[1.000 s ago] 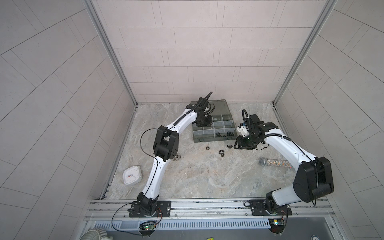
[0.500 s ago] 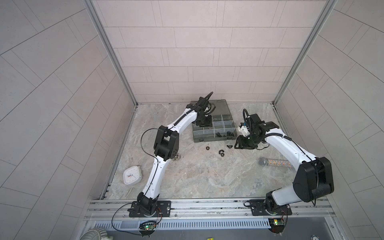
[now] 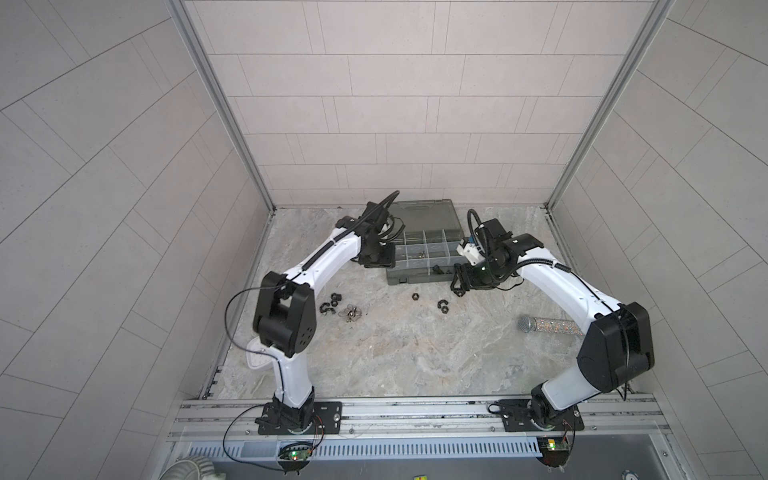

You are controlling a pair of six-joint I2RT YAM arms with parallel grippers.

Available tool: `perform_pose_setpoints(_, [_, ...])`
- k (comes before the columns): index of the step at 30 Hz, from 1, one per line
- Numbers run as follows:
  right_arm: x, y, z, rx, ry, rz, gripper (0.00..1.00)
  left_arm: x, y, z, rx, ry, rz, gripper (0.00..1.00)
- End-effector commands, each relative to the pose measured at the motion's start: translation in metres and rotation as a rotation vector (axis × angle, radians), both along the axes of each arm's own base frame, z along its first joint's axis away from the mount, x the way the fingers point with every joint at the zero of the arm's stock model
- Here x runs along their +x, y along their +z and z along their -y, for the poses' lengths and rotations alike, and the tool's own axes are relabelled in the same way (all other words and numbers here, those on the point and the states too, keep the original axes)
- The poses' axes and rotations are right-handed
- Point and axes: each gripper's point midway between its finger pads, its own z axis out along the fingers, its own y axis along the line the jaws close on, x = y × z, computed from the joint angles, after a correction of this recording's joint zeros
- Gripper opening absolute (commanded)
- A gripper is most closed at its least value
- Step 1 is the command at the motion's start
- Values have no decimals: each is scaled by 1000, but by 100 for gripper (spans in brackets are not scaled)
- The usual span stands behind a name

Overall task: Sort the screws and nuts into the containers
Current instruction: 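Release the brass wing nut into a box compartment and raise the left gripper, then move the left gripper back to the nut cluster and grasp a silver wing nut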

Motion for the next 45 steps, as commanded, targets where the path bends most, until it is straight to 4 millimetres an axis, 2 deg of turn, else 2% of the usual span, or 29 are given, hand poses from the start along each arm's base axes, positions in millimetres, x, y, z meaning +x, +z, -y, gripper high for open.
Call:
perform_pose_setpoints(1, [-8,4,-31,24,99,-7,67,-19,-23,-47,28,119,-48,54])
perform_pose_setpoints(4, [-13,5,-55,16,179,-2,68,-37,-36,-76,26,190,-83,57])
perform_pose_setpoints(8, [-13,6,-69,14,219,-5,69,-53,-50,-102,49,259,-120,58])
perform_pose_setpoints(12, [-14,5,-76,21,231,-11,69,-63,-58,-116,46,307,-137,58])
perform_pose_setpoints(16, [-17,3,-78,10,237,-11,68,-69,-58,-122,62,299,-143,56])
perform_pose_setpoints(21, [-18,1,-75,-4,226,-8,68,-77,-57,-112,4,278,-162,54])
perform_pose_setpoints(28, [-21,-1,-71,-11,204,-9,68,-91,-66,-91,-21,225,-186,52])
perform_pose_setpoints(34, [-28,-5,-65,-25,199,-15,68,-91,-71,-72,-6,170,-176,48])
perform_pose_setpoints(36, [-31,-5,-63,-27,196,-18,67,-90,-76,-70,14,159,-182,41])
perform_pose_setpoints(45, [-45,-3,-48,-49,196,-7,67,-84,-93,-72,76,117,-204,32])
